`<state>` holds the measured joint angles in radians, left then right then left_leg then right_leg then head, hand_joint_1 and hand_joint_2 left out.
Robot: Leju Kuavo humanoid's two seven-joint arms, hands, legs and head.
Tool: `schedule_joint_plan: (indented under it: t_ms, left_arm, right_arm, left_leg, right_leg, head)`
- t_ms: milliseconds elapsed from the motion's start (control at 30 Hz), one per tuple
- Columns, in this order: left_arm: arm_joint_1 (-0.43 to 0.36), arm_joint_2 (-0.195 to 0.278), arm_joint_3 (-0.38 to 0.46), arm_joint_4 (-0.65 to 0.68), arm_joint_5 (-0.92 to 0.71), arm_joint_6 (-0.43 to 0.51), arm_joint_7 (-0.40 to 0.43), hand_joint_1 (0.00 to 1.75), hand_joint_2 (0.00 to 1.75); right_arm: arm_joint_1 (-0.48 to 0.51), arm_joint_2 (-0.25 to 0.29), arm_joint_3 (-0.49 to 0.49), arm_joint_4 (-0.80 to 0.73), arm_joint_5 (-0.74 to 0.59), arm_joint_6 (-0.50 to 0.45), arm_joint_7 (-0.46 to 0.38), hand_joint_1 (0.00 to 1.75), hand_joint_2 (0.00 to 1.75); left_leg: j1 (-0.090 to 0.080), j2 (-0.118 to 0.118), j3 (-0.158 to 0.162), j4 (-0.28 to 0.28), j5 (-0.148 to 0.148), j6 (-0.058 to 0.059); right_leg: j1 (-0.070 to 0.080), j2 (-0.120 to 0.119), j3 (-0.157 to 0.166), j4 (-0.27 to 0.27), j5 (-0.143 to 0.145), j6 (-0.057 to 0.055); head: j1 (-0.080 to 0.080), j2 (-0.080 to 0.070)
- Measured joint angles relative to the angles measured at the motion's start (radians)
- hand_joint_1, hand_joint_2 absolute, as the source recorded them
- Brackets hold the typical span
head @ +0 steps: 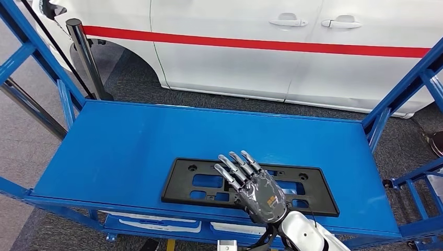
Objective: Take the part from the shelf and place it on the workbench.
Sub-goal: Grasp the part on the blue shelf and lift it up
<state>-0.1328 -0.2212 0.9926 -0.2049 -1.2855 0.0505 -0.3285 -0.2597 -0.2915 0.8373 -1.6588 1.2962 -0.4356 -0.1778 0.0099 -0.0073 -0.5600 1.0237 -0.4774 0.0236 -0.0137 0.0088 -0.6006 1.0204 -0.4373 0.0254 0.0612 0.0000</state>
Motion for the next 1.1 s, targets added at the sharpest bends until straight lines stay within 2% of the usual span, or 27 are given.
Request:
schedule_joint_plan:
  t_ms: [333, 1100]
  left_arm:
    - [0.002, 0.000, 0.000, 0.000, 0.014, 0.015, 0.000, 0.00, 0.00]
    - [0.002, 0.000, 0.000, 0.000, 0.022, 0.017, 0.002, 0.00, 0.00]
  right_arm:
    - [0.032, -0.001, 0.045, -0.019, -0.029, -0.002, 0.044, 0.00, 1.75]
    - [0.127, 0.009, 0.093, 0.032, -0.097, 0.020, 0.032, 0.00, 1.75]
  left_leg:
    - [0.000, 0.000, -0.001, 0.000, 0.000, 0.000]
    - [0.000, 0.000, -0.001, 0.000, 0.000, 0.000]
  right_leg:
    - [0.000, 0.000, -0.001, 0.000, 0.000, 0.000]
    - [0.000, 0.000, -0.001, 0.000, -0.001, -0.001]
  head:
    - [0.000, 0.000]
    - [0.000, 0.000]
